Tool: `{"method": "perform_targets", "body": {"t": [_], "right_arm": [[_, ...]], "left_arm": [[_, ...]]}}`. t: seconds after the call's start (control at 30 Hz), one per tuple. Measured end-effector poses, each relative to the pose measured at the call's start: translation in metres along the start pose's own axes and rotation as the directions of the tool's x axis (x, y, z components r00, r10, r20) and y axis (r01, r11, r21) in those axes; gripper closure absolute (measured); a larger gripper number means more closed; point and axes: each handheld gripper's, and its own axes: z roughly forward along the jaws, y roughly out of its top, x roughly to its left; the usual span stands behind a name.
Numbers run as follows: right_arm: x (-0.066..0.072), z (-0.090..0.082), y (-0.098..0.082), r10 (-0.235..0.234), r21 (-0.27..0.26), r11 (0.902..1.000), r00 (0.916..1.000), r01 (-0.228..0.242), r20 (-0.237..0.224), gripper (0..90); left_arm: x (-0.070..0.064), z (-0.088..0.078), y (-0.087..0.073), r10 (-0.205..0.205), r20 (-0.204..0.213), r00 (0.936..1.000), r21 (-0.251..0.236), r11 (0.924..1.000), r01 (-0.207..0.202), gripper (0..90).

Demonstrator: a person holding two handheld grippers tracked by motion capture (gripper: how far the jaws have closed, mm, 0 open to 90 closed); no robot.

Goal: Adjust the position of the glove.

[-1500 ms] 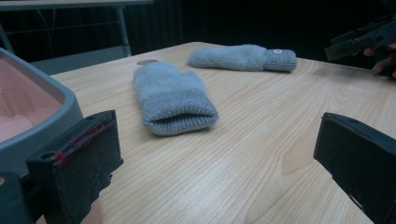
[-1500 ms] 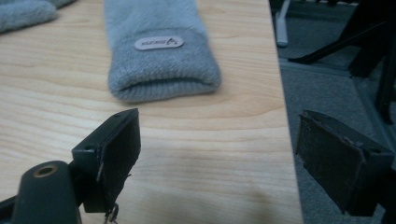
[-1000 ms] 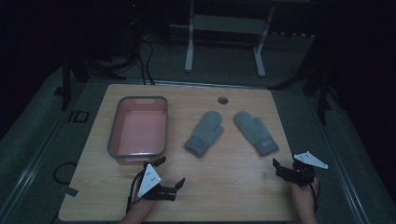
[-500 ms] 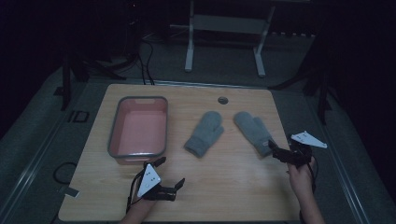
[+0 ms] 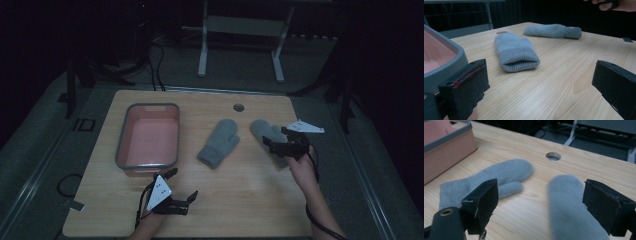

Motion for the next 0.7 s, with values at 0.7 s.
{"method": "perform_targets", "body": {"t": [0.7], "right_arm": [[0.045, 0.113, 0.041, -0.085, 0.132, 0.9851, 0.9804, 0.110, -0.178, 21.8]], "left_arm": [[0.000, 0.000, 0.000, -0.006, 0.013, 0.9999, 0.002, 1.0000, 0.006, 1.0]]}}
